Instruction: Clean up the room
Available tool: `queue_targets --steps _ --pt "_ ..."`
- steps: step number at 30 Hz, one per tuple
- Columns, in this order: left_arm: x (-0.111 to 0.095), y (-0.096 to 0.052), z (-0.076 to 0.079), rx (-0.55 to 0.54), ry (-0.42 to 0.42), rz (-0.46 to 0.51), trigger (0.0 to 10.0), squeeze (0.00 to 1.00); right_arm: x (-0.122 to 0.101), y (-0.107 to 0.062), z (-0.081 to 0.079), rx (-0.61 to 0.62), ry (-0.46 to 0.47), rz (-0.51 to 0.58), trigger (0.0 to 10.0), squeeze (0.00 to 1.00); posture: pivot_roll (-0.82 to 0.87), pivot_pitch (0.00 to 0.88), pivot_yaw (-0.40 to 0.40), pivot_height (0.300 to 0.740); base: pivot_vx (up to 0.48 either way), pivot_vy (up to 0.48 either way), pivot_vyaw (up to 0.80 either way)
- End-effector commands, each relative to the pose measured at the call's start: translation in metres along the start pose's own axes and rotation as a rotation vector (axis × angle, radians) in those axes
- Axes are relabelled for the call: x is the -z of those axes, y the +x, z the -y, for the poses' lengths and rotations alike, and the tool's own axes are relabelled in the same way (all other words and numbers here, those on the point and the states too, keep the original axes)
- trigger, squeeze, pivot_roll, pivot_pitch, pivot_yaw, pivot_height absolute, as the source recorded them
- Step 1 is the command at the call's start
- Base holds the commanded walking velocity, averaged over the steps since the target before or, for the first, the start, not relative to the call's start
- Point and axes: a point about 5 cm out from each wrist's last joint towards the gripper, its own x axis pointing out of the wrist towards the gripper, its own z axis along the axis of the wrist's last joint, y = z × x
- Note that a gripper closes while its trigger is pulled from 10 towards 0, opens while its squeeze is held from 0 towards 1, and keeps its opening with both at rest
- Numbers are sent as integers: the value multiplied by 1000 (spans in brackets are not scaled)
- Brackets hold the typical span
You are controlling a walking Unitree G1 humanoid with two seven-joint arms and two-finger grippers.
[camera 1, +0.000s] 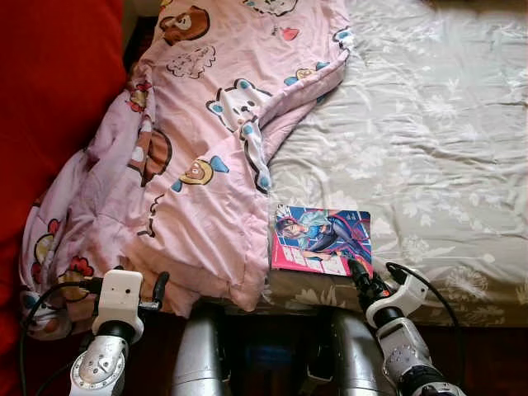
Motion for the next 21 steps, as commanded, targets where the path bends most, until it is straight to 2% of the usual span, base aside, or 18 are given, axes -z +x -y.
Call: queue_targets --steps 1,4,9,12,18,21 --pt "7 -7 -6 -6 14 -42 10000 0 14 -9 10 38 83 -37 10000 0 235 337 36 583 0 0 0" --pt "6 -8 -7 -10 18 -42 10000 0 14 -11 14 51 126 -31 10000 0 239 338 38 583 0 0 0" --pt "3 -9 -9 -9 24 -34 10000 0 11 -14 21 83 320 17 10000 0 250 343 46 583 0 0 0" --pt "1 -10 -10 0 33 -33 10000 0 12 -16 24 92 325 2 10000 0 252 344 56 583 0 0 0" --pt "-1 -9 -13 0 44 -29 10000 0 28 -16 15 44 302 -124 10000 0 256 346 60 583 0 0 0" --pt "-2 -9 -14 -3 47 -29 10000 0 31 -15 11 16 308 -141 10000 0 265 339 63 583 0 0 0"
